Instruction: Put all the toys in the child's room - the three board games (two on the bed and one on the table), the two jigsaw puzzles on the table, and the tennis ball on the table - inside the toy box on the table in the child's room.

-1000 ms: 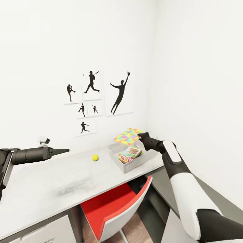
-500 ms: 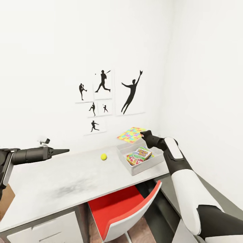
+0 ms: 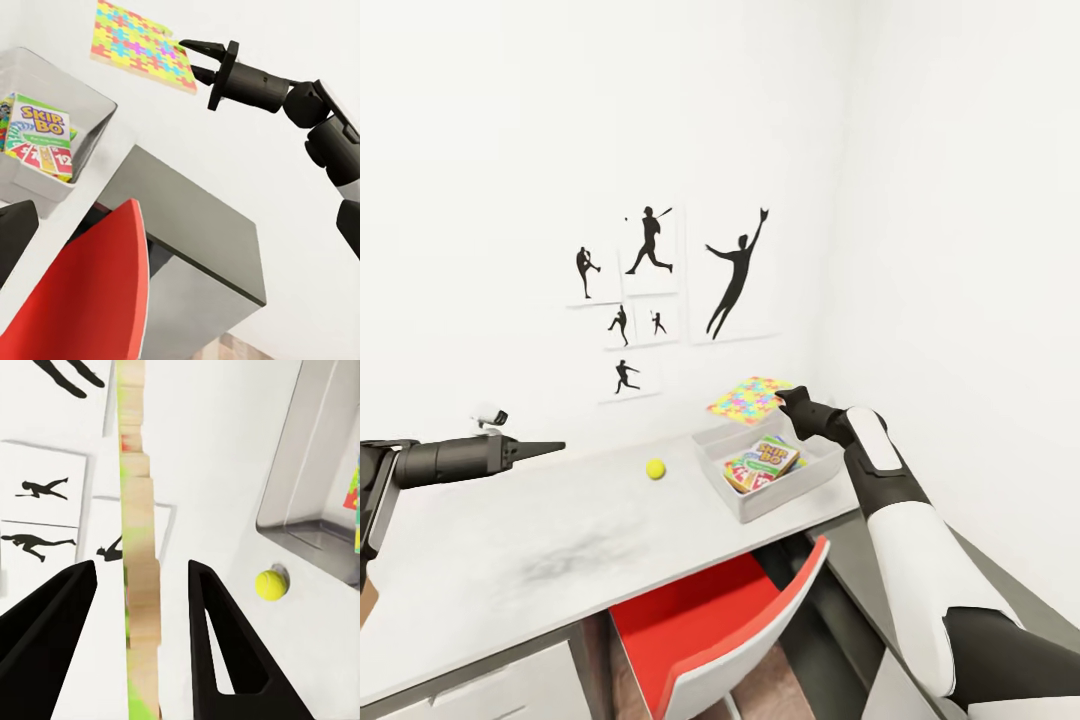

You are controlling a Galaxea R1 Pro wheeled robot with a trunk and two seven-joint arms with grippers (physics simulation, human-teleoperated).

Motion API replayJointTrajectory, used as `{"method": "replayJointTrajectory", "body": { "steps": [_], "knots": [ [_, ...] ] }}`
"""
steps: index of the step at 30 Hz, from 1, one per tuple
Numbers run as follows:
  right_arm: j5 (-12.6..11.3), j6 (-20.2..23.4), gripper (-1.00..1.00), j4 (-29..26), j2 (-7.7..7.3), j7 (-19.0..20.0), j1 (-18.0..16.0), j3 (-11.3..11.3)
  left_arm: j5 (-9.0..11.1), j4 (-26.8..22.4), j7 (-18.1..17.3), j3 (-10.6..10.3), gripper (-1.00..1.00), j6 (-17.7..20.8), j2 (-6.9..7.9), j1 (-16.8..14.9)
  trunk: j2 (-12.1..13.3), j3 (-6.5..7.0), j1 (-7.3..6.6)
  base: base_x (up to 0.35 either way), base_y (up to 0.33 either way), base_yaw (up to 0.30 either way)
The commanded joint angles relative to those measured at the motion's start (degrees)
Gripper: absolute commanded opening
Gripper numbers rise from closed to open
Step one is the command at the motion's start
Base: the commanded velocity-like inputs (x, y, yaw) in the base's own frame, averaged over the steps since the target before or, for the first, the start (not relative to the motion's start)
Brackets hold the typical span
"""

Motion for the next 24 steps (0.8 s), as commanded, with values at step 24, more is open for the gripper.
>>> {"method": "replayJointTrajectory", "body": {
  "steps": [24],
  "knots": [
    [-0.49,0.06,-1.00,0.03,0.10,-0.49,-0.02,-0.19,0.02,0.01,-0.18,-0.08,1.00,0.63,0.02,-0.02,-0.05,-0.03,0.04,0.071,0.018,-0.001]
  ]
}}
